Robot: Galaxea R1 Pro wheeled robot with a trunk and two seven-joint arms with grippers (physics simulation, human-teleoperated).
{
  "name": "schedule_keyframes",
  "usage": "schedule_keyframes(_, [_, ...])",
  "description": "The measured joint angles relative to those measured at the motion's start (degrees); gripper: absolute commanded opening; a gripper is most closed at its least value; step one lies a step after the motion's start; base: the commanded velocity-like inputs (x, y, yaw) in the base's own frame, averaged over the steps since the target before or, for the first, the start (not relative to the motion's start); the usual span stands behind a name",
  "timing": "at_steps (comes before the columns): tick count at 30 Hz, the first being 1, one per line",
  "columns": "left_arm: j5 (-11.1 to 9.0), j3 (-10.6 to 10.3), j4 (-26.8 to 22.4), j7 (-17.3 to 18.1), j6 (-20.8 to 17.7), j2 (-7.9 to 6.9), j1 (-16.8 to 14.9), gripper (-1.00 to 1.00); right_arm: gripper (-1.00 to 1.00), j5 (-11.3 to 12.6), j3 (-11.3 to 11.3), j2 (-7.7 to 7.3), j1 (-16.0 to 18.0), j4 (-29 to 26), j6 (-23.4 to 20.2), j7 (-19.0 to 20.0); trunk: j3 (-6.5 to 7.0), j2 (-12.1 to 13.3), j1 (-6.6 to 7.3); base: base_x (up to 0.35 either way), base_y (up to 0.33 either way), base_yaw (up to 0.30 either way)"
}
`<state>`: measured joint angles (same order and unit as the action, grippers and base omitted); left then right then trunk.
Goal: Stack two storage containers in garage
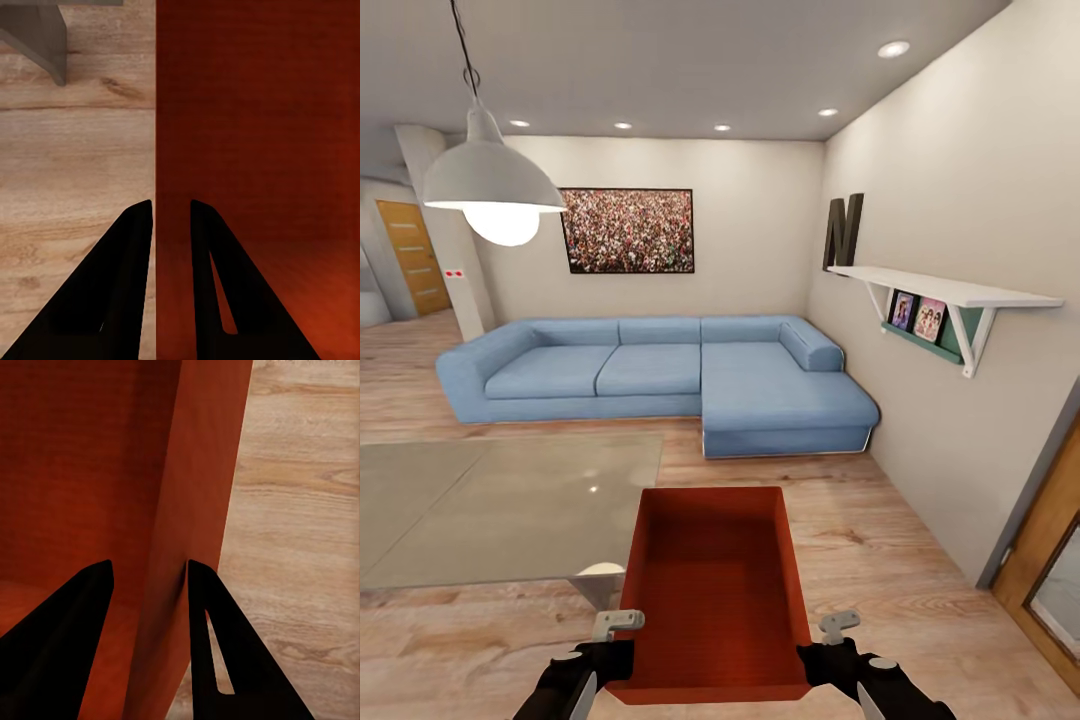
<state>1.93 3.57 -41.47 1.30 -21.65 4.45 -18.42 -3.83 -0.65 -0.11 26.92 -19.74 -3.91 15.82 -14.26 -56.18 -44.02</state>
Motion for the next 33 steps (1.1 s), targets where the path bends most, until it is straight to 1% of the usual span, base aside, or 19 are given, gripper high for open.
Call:
schedule_keyframes(9, [0.0, 0.0, 0.0, 0.0, 0.0, -0.02, 0.0, -1.00, -1.00, 0.0, -0.1, 0.00, 0.0, 0.0, 0.0, 0.0, 1.62, 3.6, 1.98, 0.000, 0.000, 0.000])
schedule_keyframes(33, [-0.1, -0.1, 0.0, 0.0, 0.0, -0.09, 0.0, -1.00, -1.00, 0.1, -0.1, 0.04, 0.0, 0.0, 0.0, -0.1, 5.94, 13.3, 7.26, 0.000, 0.000, 0.292])
